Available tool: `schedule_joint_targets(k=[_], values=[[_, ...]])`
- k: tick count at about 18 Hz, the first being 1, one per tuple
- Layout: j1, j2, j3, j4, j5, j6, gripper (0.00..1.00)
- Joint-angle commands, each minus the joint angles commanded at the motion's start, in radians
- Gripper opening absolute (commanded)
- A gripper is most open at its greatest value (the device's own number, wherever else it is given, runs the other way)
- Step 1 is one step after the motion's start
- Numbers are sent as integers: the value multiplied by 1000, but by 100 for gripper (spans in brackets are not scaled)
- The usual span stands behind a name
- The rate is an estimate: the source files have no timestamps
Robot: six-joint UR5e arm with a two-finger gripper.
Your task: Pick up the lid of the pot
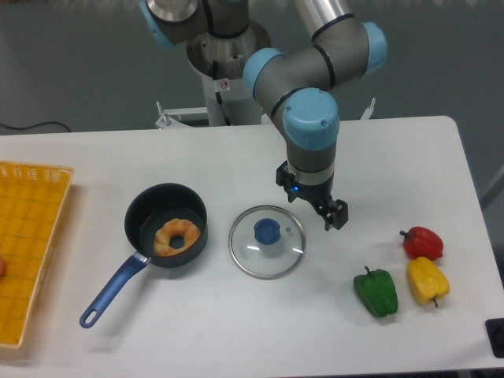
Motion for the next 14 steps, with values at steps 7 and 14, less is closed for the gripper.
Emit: schedule_joint_targets(k=[7,14], values=[[0,2,-6,0,0,0,100],[-3,9,-21,0,0,-3,100]])
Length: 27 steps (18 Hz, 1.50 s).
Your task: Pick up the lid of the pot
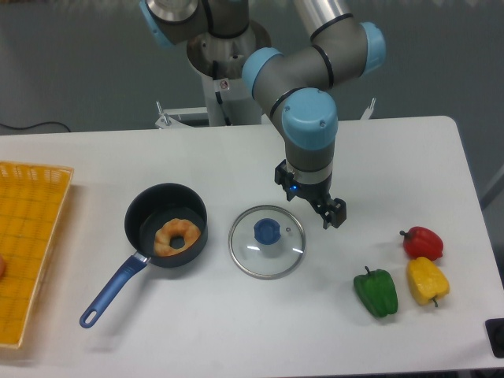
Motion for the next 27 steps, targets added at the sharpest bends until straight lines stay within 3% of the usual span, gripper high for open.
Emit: schedule_joint_targets(k=[10,15,17,27], values=[[-9,2,-35,3,-12,-41,100],[-15,-5,-87,92,-35,-63,100],[-20,-6,-95,103,-43,-55,100],[-69,-75,-52,110,-49,458,99]])
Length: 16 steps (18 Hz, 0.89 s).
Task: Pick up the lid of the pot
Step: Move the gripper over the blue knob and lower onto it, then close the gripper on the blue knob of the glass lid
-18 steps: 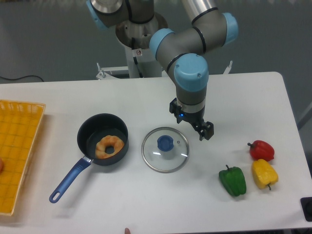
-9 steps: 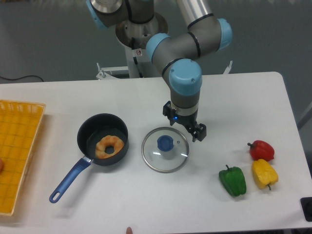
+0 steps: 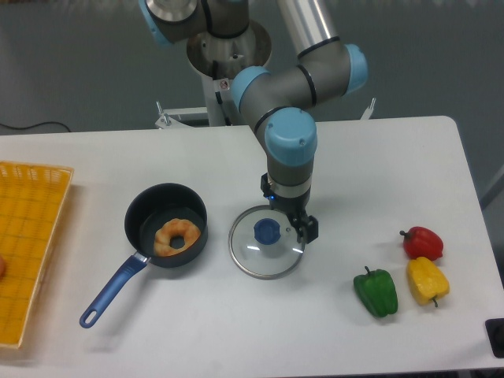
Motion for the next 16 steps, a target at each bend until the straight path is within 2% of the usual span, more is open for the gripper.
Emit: schedule_joint_targets(k=[5,8,11,16], values=[[-40,-3,-17,-3,5,69,99],[-57,6,-66,2,8,91,100],[-57,15,-87,3,9,128,100],[-48,20,-112,54,8,132,99]])
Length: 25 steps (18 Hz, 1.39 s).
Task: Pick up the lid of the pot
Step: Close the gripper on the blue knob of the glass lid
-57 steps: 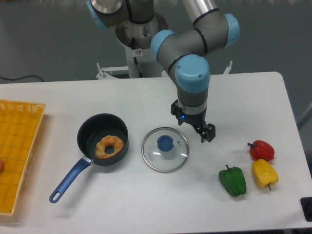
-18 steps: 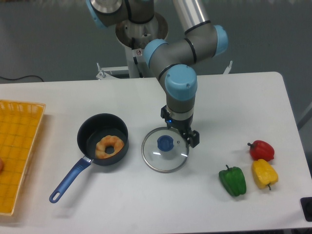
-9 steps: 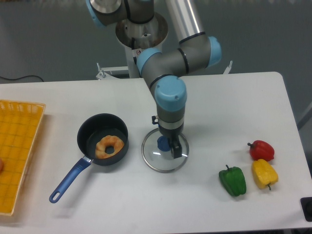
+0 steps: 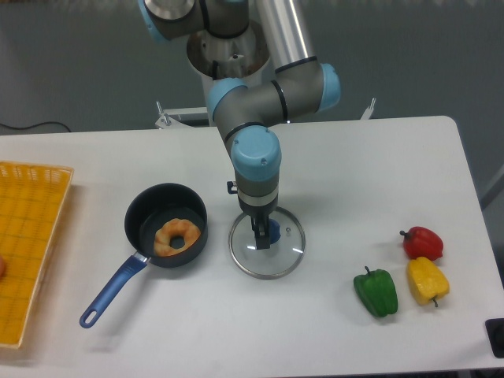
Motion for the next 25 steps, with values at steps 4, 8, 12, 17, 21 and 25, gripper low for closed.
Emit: schedule_joint_targets(k=[4,8,12,17,21,25], values=[[6,-11,24,2,0,0,99],[18,-21,40,0,0,0,99],[18,-43,46,2,0,0,99],[18,-52,45,5,2,-3,99],[17,-61,46,5,2,-3,99],[18,-72,46,5,2,-8,97]])
